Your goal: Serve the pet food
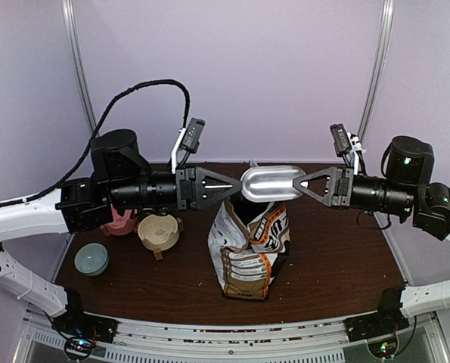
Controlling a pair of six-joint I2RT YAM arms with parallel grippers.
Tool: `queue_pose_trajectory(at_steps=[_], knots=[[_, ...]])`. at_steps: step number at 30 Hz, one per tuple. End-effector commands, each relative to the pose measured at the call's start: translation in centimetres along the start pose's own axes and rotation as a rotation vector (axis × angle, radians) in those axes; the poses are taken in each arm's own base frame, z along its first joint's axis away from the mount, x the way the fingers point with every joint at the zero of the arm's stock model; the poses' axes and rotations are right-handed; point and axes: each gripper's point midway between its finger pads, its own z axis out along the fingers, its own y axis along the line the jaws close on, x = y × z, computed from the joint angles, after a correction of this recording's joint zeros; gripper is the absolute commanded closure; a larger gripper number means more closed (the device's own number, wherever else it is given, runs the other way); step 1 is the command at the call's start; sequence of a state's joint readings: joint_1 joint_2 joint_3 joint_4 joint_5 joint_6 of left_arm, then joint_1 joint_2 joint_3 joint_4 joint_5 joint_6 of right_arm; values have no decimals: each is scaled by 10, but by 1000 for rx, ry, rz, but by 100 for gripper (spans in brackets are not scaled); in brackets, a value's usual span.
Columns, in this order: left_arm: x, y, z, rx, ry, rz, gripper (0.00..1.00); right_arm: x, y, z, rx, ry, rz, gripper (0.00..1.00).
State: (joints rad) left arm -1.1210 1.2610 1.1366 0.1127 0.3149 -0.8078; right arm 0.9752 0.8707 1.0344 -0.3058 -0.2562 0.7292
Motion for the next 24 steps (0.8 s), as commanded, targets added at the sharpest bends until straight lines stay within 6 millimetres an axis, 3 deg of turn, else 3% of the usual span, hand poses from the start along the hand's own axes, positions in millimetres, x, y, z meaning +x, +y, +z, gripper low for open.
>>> queue_pose_trajectory(at_steps=[1, 7, 16, 24], knots=[[-3, 2, 2, -11, -24, -1, 100, 2, -8, 5, 49, 13, -14, 94], [-14, 14, -6, -54, -68, -20, 100, 1, -15, 8, 103, 23, -33, 78], [-49, 24, -39, -114, -182, -4, 100, -8, -30, 17, 249, 60, -81, 48], [-57, 49, -84, -259, -229, 16, 100, -9, -74, 28, 561, 144, -130, 37]])
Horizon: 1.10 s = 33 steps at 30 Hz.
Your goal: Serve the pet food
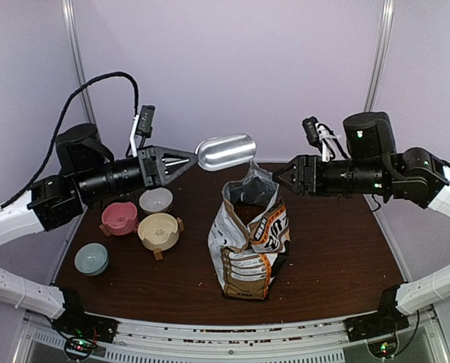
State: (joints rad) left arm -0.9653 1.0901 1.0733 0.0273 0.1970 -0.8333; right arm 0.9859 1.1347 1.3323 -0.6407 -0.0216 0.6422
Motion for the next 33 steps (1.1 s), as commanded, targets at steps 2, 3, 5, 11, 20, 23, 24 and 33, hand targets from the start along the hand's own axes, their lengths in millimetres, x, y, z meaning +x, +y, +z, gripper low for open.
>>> queue_pose_trajectory(at_steps=[2, 3, 5, 11, 20, 23, 24, 33], knots=[[-11, 15, -25, -81, -38, 68, 100, 5, -32, 13, 246, 74, -59, 35], [-11, 16, -29, -95, -33, 86, 100, 5, -34, 17, 267, 84, -63, 34], [-11, 17, -36, -115, -23, 124, 100, 6, -35, 24, 303, 102, -68, 33], [-8, 23, -51, -173, 5, 194, 100, 20, -51, 46, 424, 176, -74, 45], [-6, 14, -55, -140, 25, 174, 100, -2, -78, 19, 585, 100, -72, 100], [-7, 7, -53, -111, 33, 171, 100, -26, -87, -4, 619, 41, -73, 100], [-7, 6, -52, -105, 37, 171, 100, -36, -91, -12, 634, 20, -75, 100], [-9, -6, -38, -37, 57, 162, 100, -101, -117, -79, 720, -113, -58, 100]])
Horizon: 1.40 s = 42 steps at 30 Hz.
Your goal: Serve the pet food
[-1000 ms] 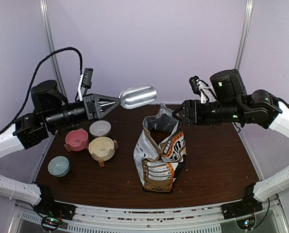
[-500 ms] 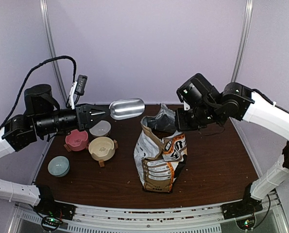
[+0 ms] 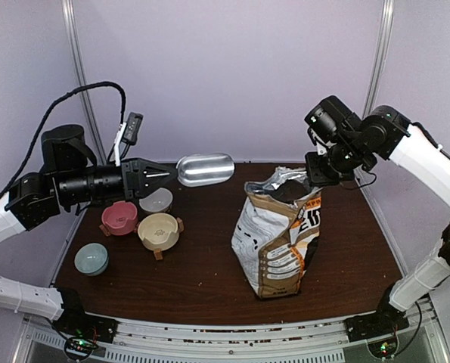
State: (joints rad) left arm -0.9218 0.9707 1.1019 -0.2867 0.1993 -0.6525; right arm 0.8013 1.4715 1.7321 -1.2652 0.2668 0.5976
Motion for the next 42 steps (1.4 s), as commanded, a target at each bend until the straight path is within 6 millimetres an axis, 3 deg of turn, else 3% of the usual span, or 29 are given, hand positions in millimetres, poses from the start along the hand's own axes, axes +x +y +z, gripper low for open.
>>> queue_pose_trajectory(at_steps=[1, 3, 5, 10, 16, 19, 22, 26, 34, 42], knots=[[-23, -21, 0, 87, -56, 17, 100, -66, -53, -84, 45, -313, 109, 100], [-21, -21, 1, 93, -49, 12, 100, -61, -44, -79, -1, -292, 105, 100], [-17, -21, 3, 99, -37, 6, 100, -51, -23, -67, -87, -261, 103, 100], [-1, -15, 2, 95, 6, -10, 100, -9, 61, -40, -348, -156, 76, 100], [24, -6, -10, 78, 52, -37, 100, 38, 166, -23, -587, -56, 43, 100], [38, 1, -22, 52, 78, -53, 100, 53, 208, -19, -661, -23, 30, 100], [47, 12, -36, -5, 81, -73, 100, 64, 238, -13, -702, 5, 23, 100], [64, 26, -53, -68, 98, -108, 100, 72, 255, -5, -728, 26, 27, 100], [100, 43, -71, -134, 191, -141, 100, 69, 239, -6, -678, -6, 28, 100], [118, 39, -48, -98, 287, -155, 100, 69, 230, -9, -665, -16, 19, 100]])
